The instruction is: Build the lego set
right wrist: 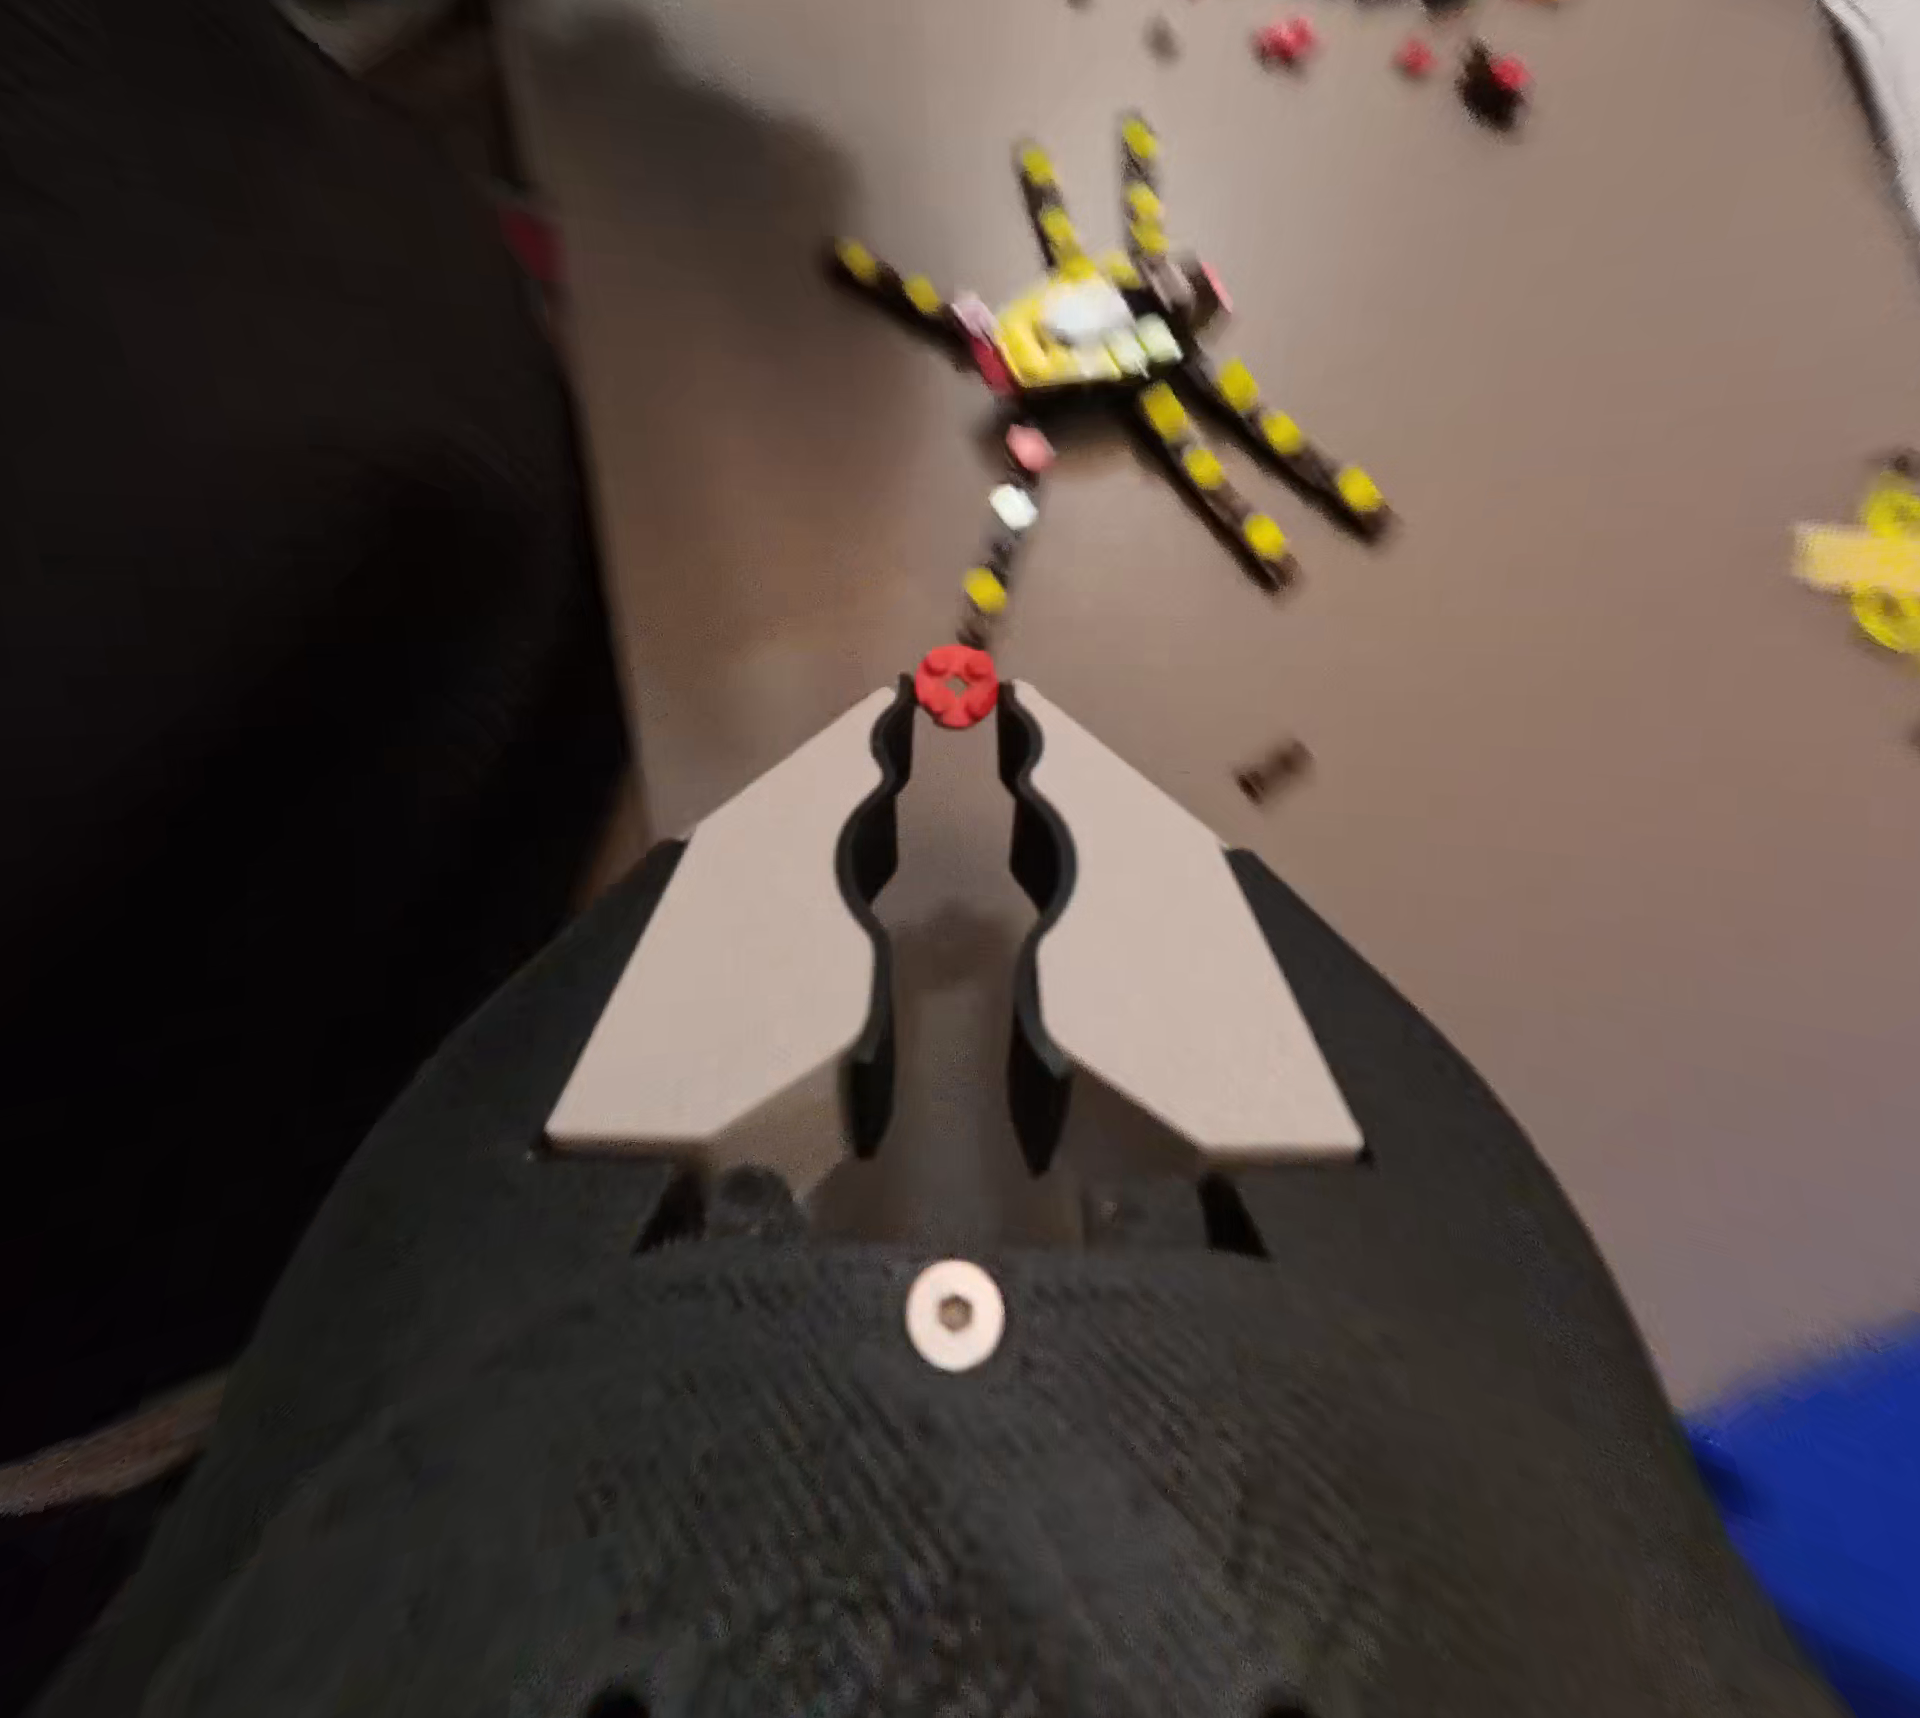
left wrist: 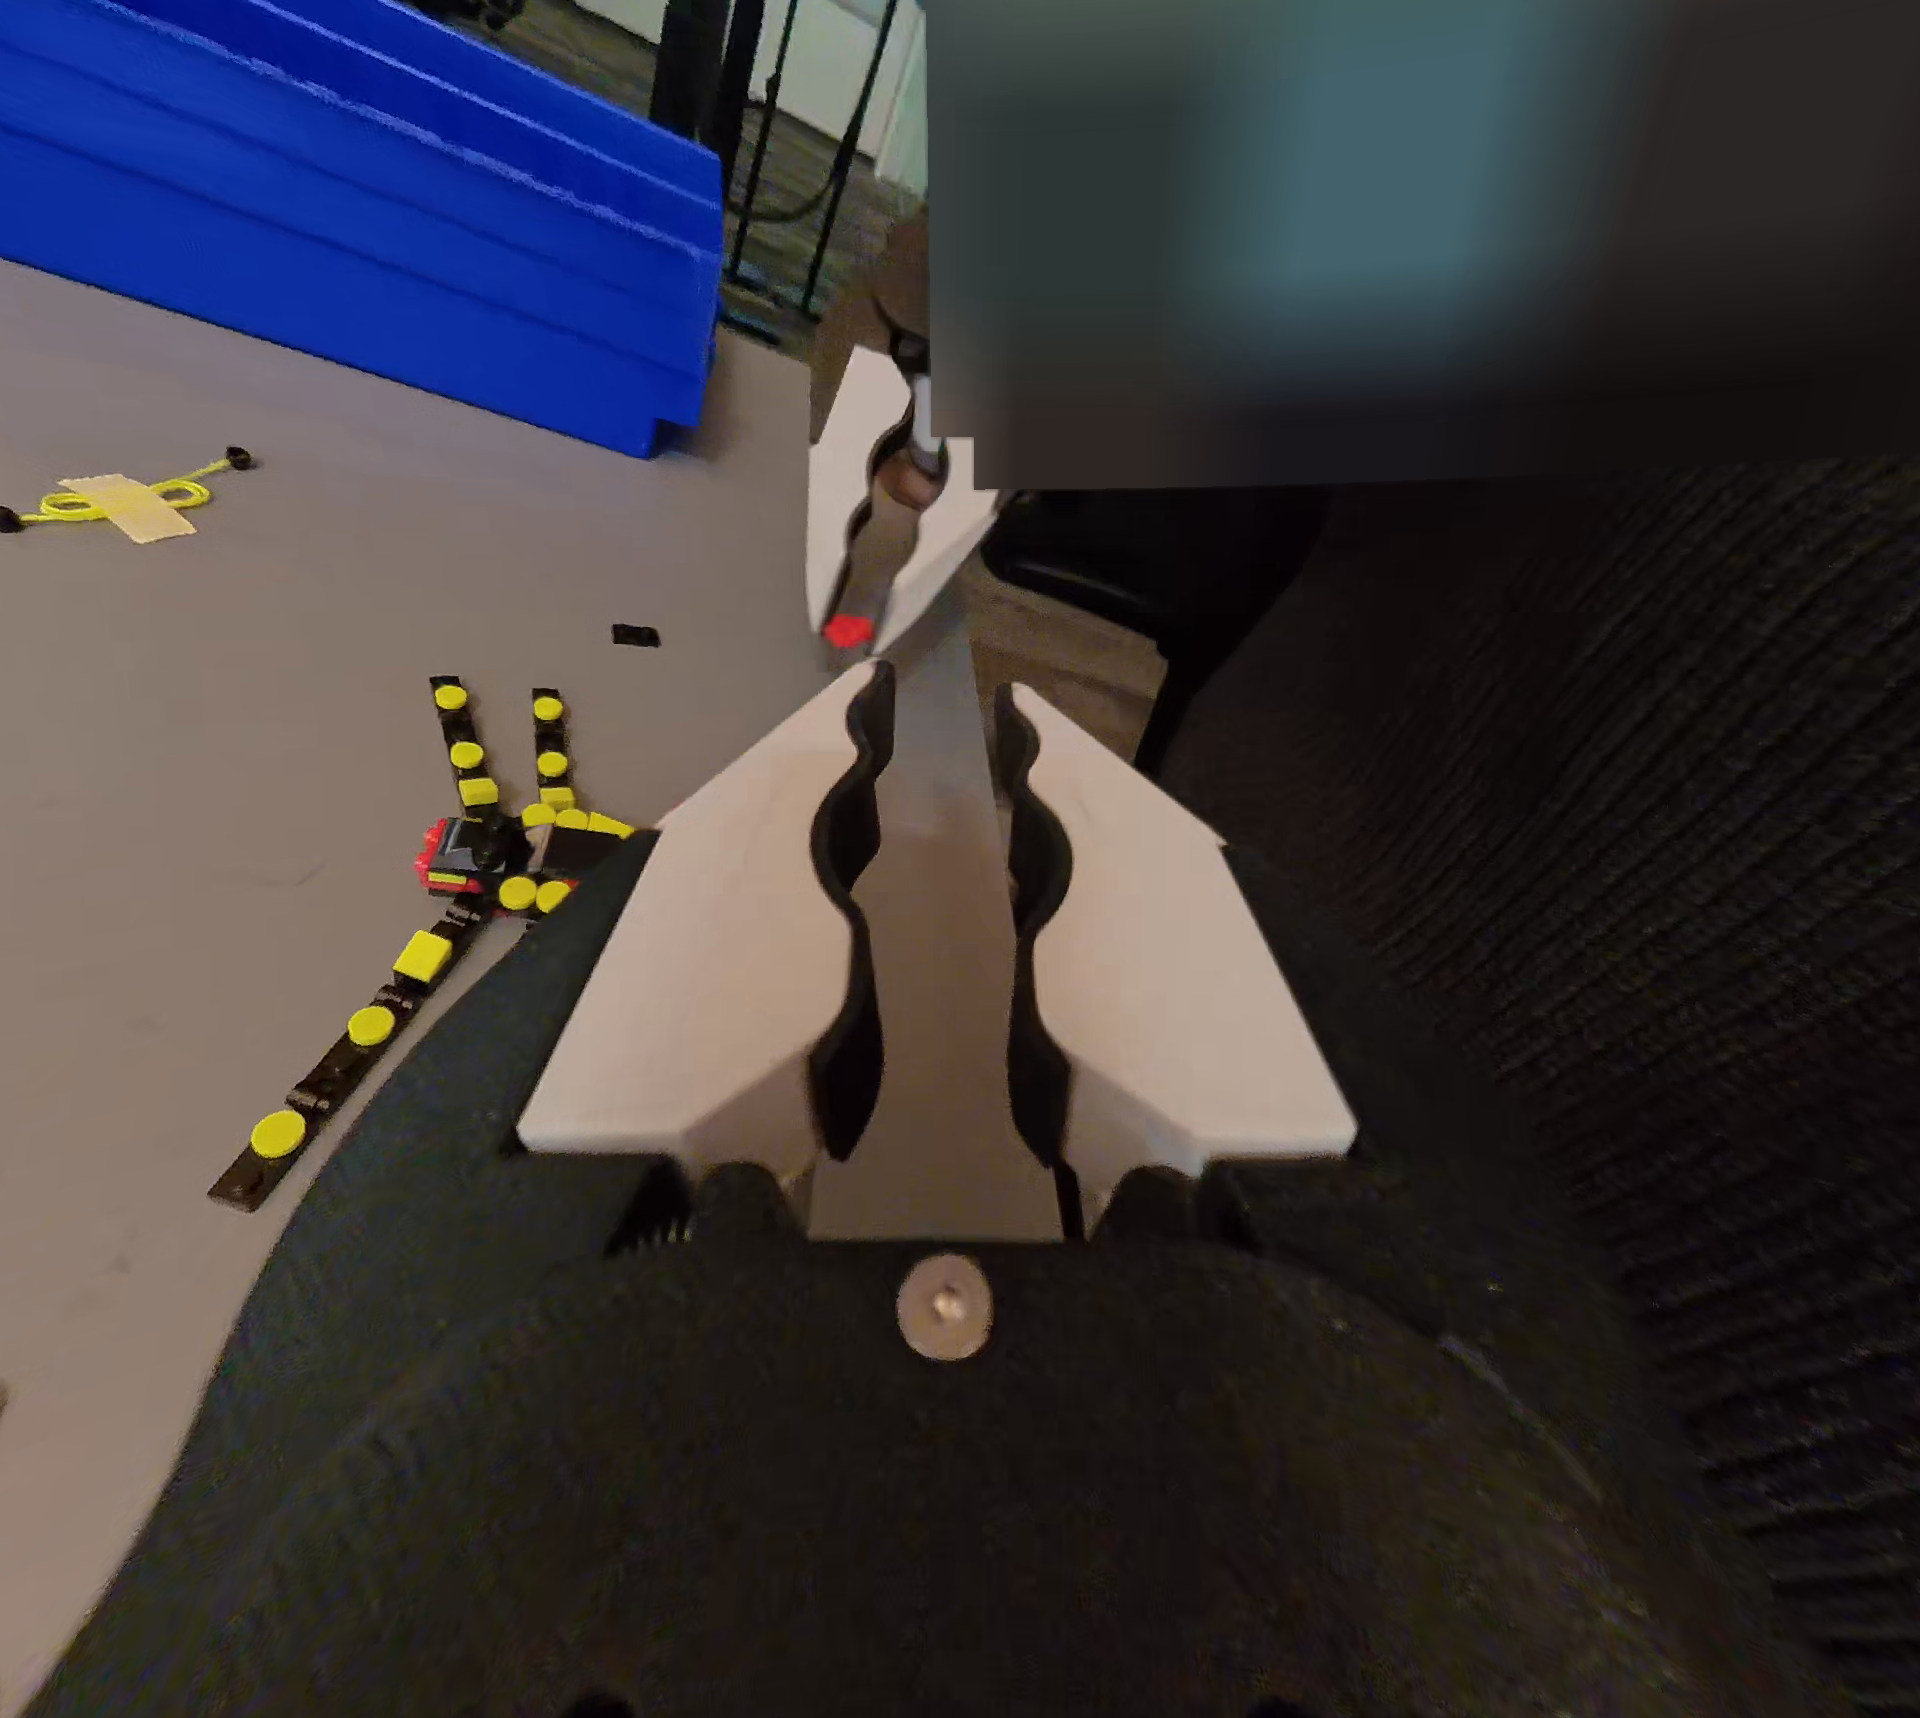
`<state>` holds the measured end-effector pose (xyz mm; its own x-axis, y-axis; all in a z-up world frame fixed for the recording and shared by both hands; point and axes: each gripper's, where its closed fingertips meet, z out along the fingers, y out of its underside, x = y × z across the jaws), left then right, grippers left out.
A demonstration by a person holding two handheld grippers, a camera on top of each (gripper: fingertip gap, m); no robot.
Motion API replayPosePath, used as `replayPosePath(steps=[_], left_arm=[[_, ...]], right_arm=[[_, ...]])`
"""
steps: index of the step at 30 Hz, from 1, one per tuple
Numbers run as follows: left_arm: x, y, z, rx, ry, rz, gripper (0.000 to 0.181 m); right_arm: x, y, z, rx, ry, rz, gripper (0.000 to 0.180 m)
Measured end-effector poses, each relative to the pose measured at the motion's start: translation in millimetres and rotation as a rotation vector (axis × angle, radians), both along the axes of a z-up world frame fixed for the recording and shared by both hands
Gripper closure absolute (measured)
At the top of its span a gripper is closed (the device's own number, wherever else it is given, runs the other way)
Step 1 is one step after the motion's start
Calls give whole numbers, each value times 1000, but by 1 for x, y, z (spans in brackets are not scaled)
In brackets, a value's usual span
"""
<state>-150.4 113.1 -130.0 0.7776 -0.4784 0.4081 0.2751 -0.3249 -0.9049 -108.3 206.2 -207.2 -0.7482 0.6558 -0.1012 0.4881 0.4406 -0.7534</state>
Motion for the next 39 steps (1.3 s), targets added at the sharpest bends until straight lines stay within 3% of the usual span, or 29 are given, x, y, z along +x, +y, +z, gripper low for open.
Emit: replayPosePath(steps=[6, 18, 28, 30, 33, 39], left_arm=[[-6, -2, 7, 10, -93, -4, 166], [-7, -2, 7, 0, -123, -12, 170], [-11, -1, 4, -11, -133, -2, 172], [-12, -1, 3, -17, -132, -2, 172], [-12, 0, 1, -23, -127, -1, 172], [-8, 1, 0, -28, -113, -7, 172]], right_arm=[[10, 48, -39, 223, -63, -72, 165], [7, 59, -43, 260, -77, -135, 158], [-21, 61, 18, 23, 33, -468, 149], [-19, 63, 21, 81, 85, -464, 148], [-3, 69, -4, 194, 7, -407, 149], [13, 58, -32, 115, -144, -292, 150]])
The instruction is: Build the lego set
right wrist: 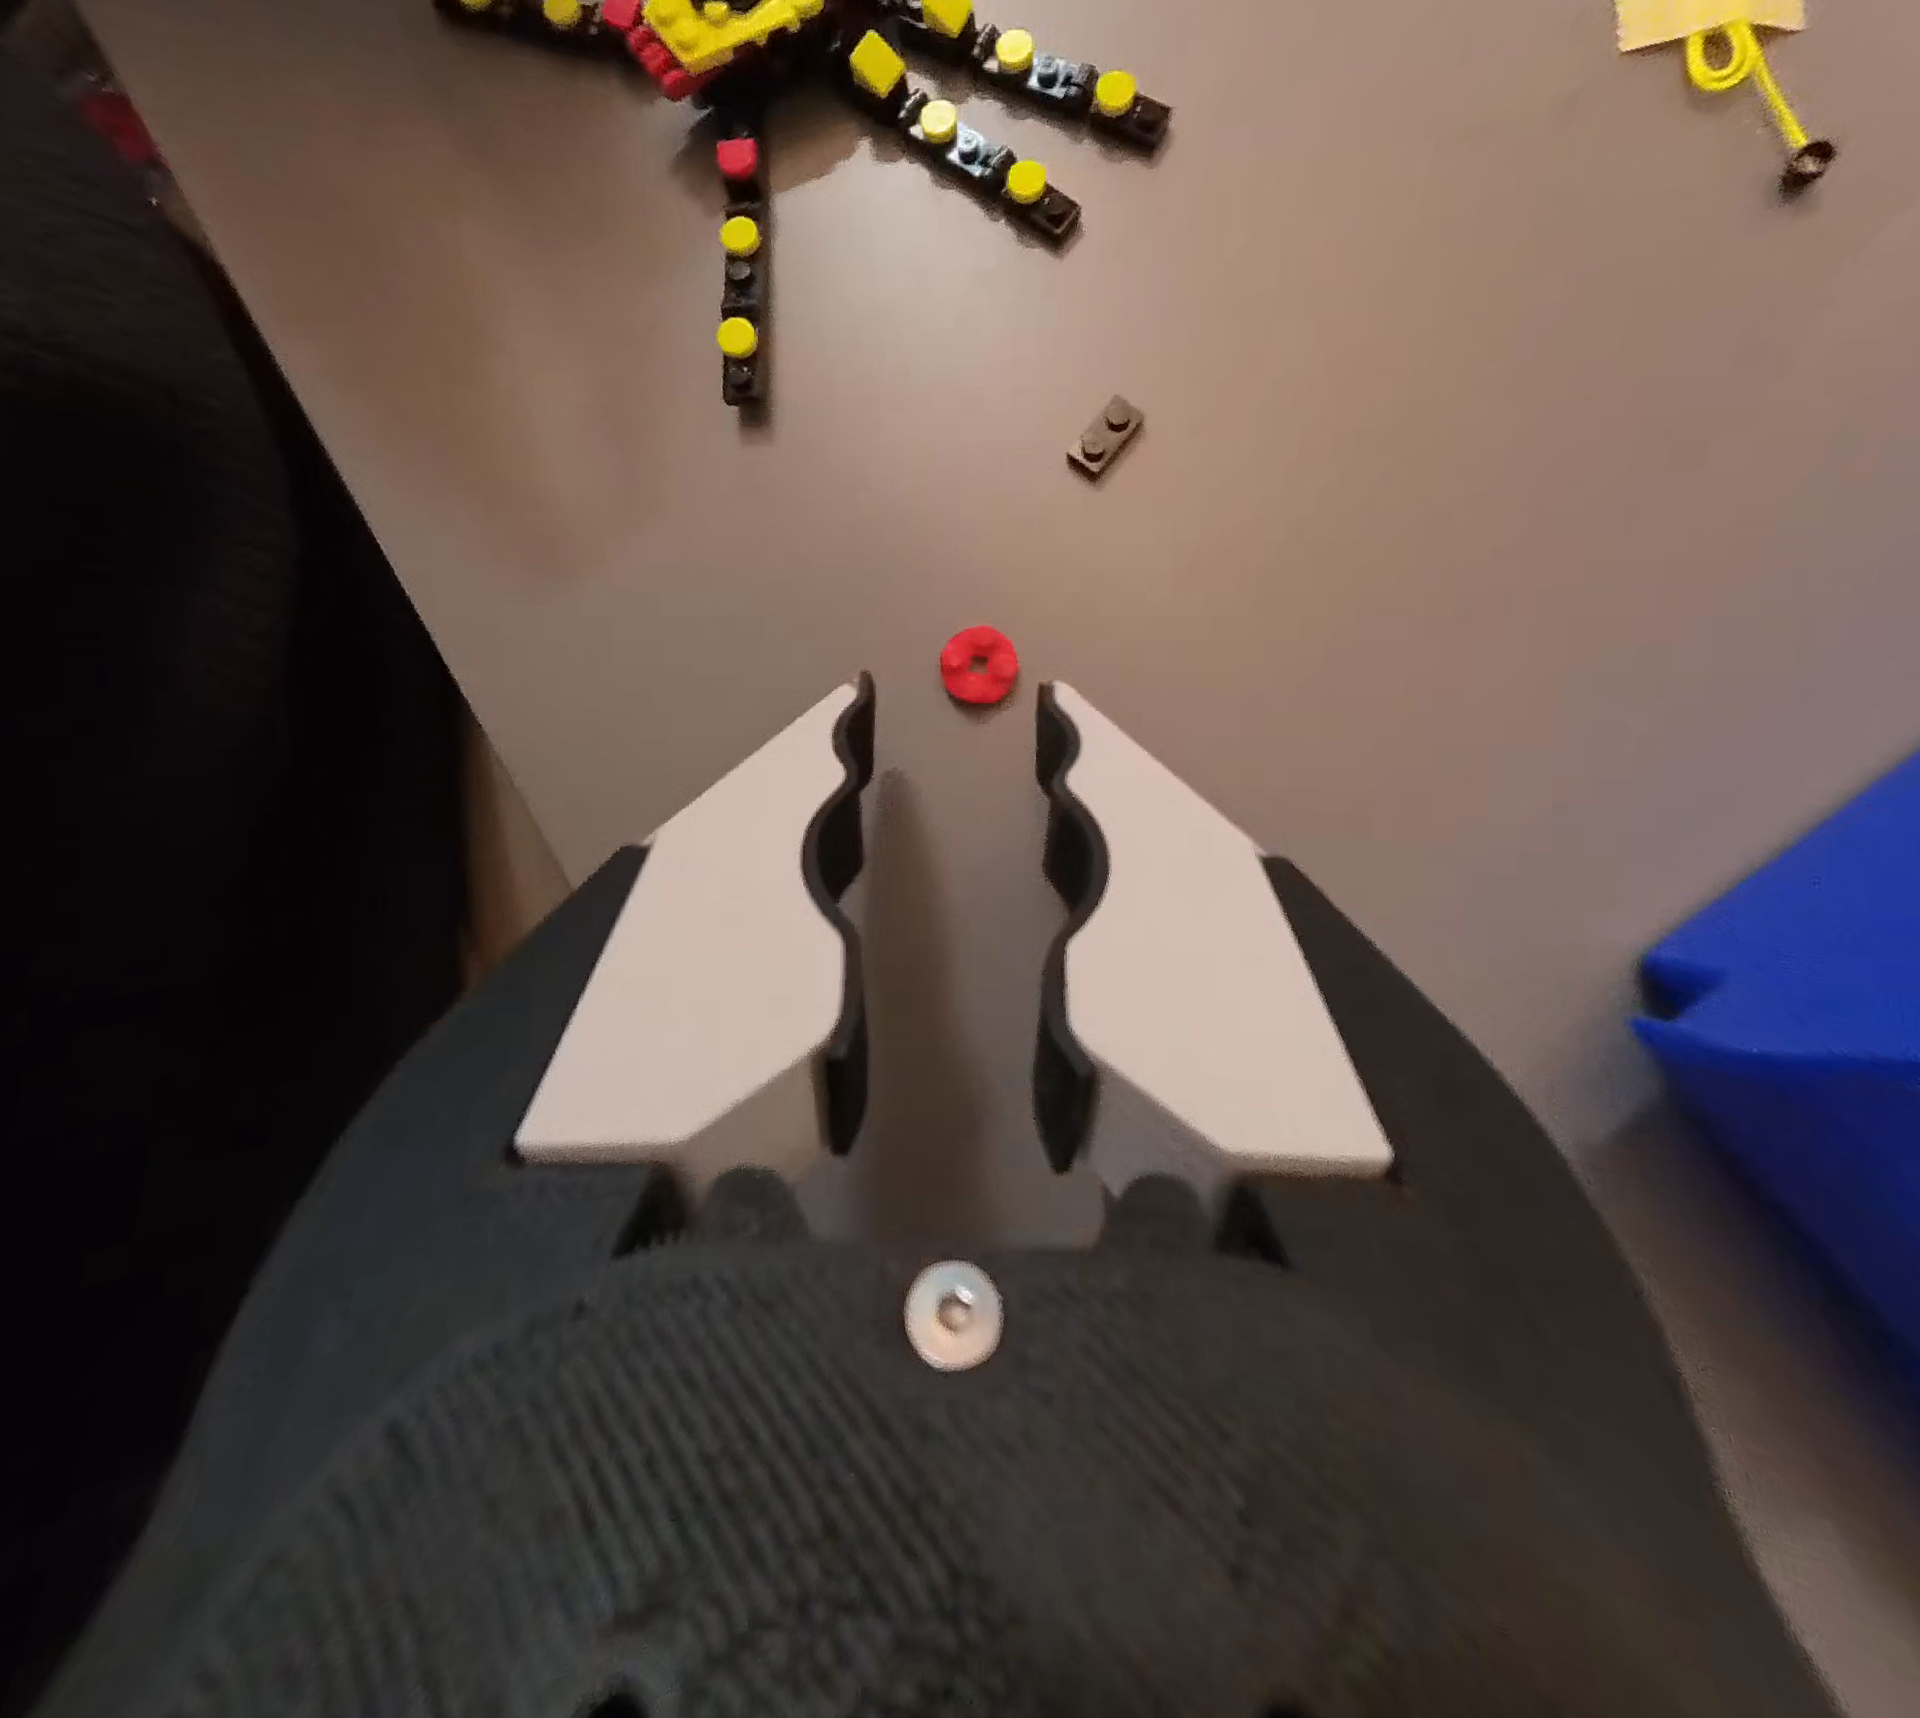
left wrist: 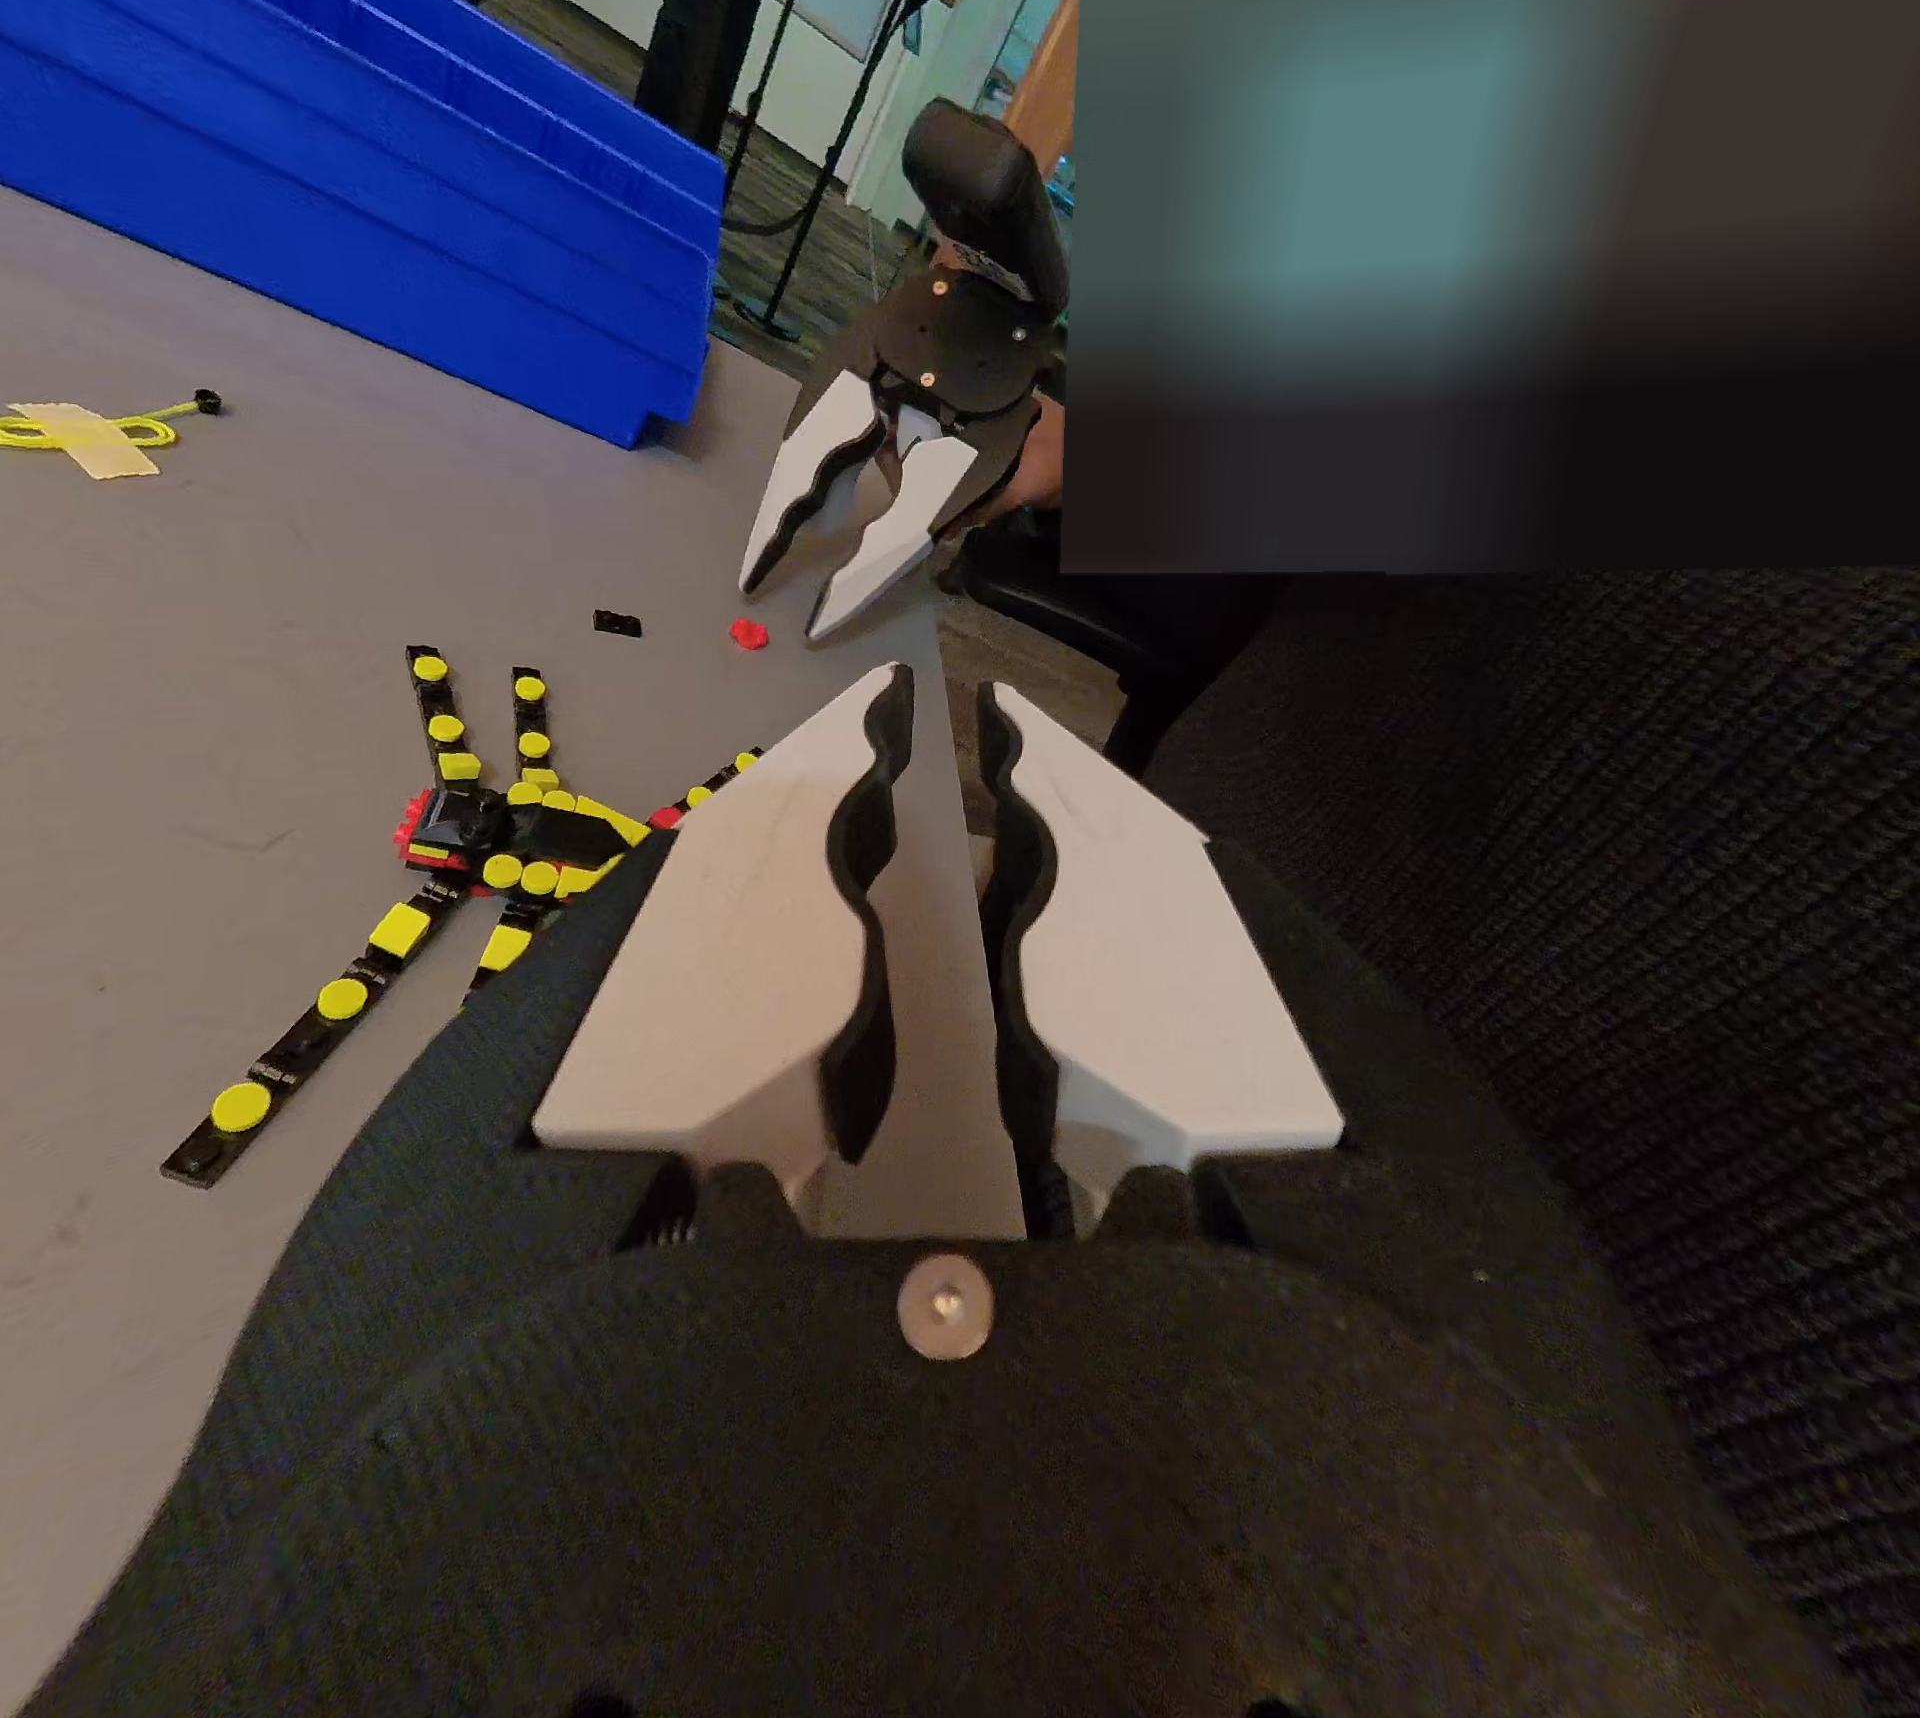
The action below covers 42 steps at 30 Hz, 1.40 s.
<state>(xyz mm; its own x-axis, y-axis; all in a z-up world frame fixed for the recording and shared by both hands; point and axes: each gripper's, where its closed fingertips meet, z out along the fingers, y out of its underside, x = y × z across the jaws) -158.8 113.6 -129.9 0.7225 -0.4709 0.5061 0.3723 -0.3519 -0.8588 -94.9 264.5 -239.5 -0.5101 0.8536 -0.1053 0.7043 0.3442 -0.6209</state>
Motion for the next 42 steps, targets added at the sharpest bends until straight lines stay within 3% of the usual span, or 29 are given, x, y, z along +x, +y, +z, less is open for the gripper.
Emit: replayPosePath(steps=[14, 33, 38, 42], left_arm=[[-1, -1, 3, 14, 10, 13, 174], [-1, 1, 0, 2, 9, 8, 174], [1, -1, 1, 5, 19, 8, 175], [2, -1, 0, 1, 18, 3, 175]], right_arm=[[6, -22, -9, -12, -56, 84, 151], [-9, -14, -1, 144, 78, 169, 154], [-21, -3, 14, 174, 196, 95, 146], [-35, 8, 45, 93, 348, -28, 123]])
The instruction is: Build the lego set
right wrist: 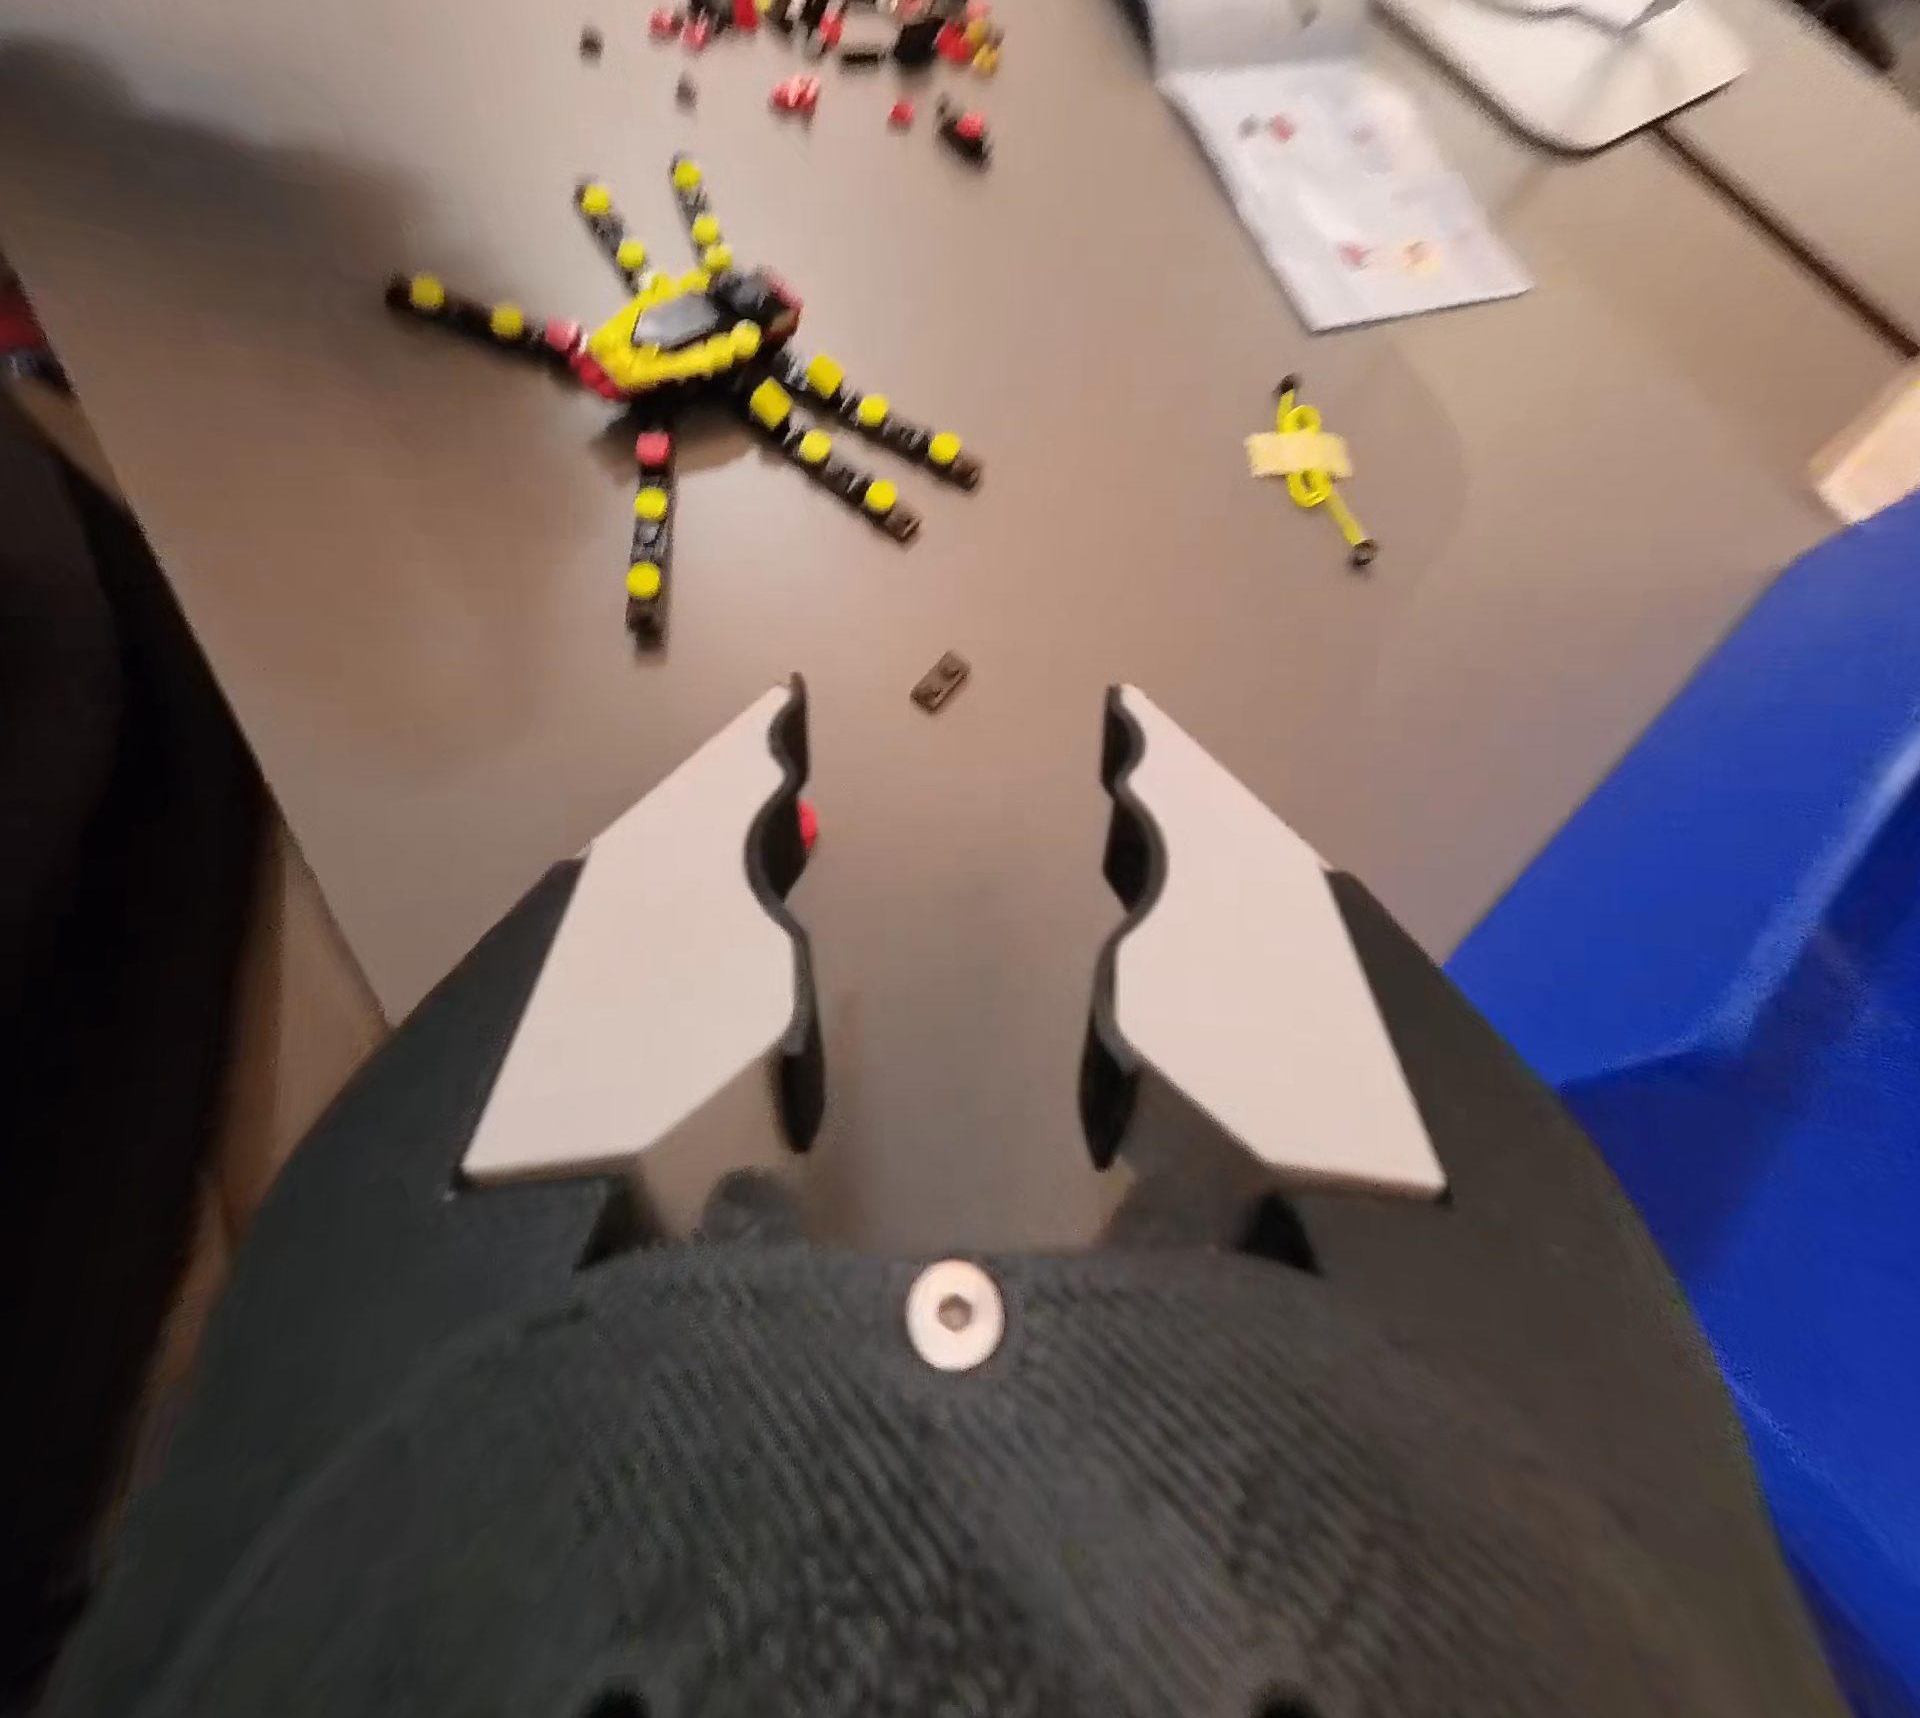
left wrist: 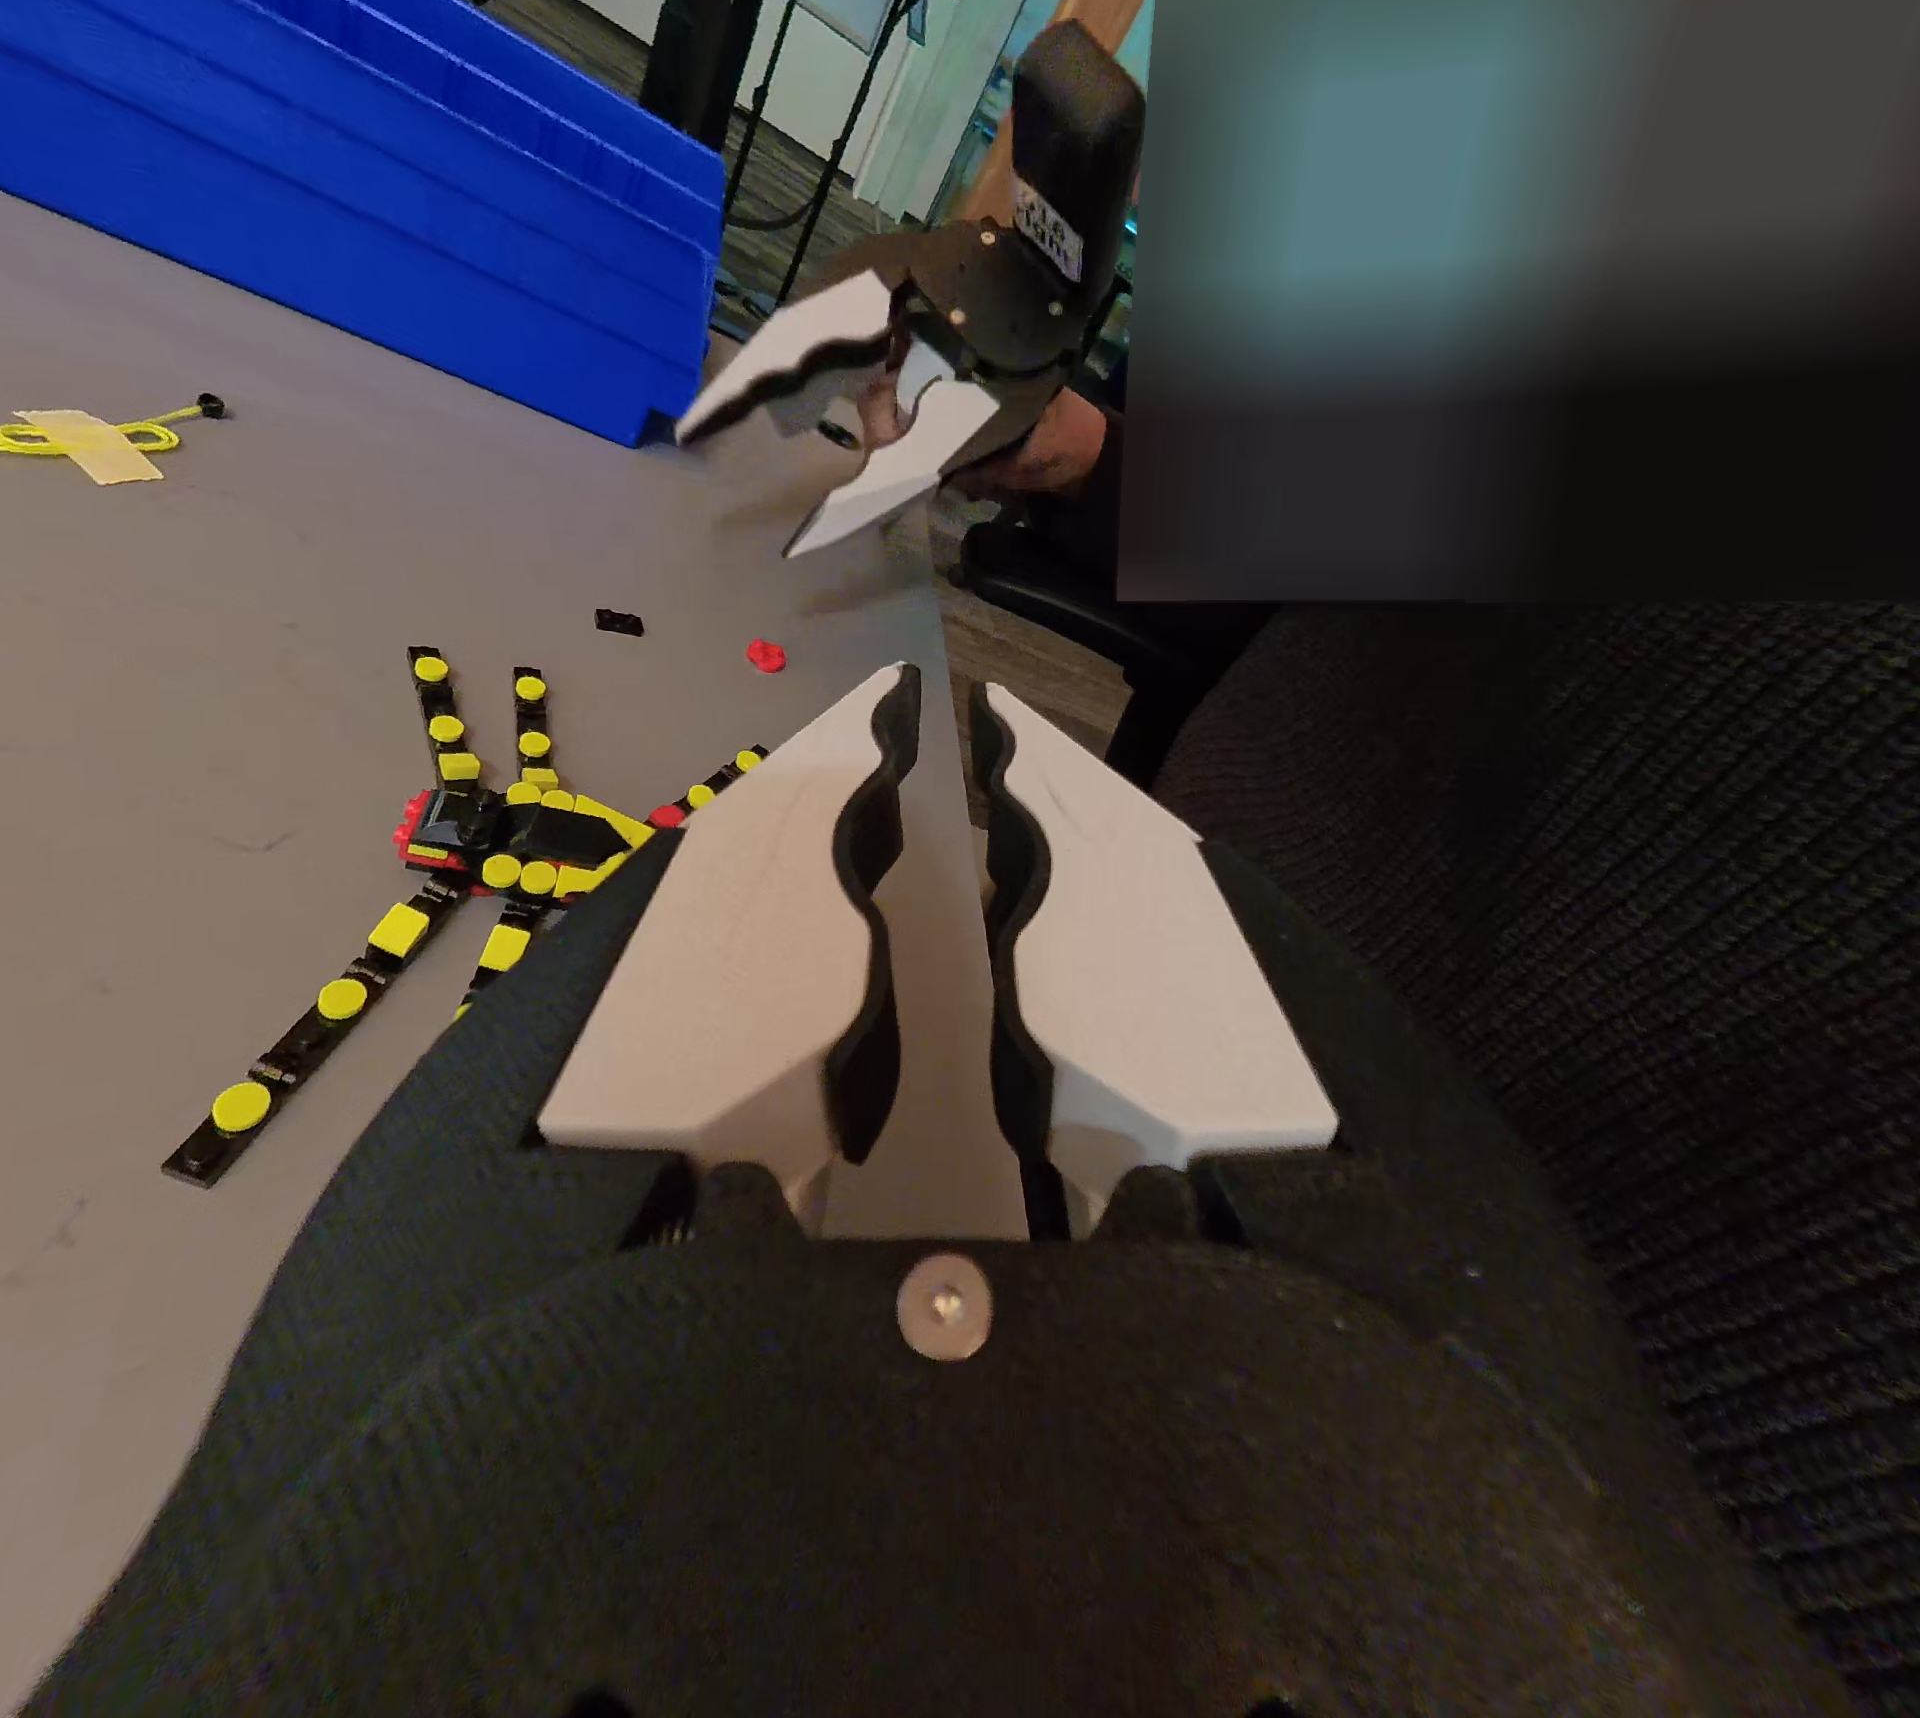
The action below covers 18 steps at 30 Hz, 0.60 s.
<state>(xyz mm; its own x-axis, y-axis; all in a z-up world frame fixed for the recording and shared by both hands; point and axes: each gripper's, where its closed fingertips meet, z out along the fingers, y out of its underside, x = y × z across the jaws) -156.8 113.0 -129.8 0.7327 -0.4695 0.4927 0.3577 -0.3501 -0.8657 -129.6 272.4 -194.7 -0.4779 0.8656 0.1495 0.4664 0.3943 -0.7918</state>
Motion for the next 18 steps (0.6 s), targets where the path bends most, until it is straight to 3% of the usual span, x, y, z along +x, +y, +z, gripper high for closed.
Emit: replayPosePath(steps=[3, 6, 11, 13, 14, 18], left_arm=[[0, 0, 0, 2, 1, 1, 175], [0, 0, 0, 0, 1, 0, 175], [0, 0, -1, -3, 6, 1, 175], [0, 0, -1, -5, 3, 2, 175], [0, 0, -1, -4, 2, 2, 175], [-1, 1, -2, -7, 3, 5, 174]], right_arm=[[-5, 6, 11, -70, 52, -74, 100], [-4, 6, -6, 0, -25, -93, 95], [-14, 31, 1, 347, 117, -221, 109], [-15, 38, 9, 440, 207, -255, 135], [-15, 41, 15, 454, 253, -277, 148], [-15, 36, 21, 300, 281, -291, 167]])
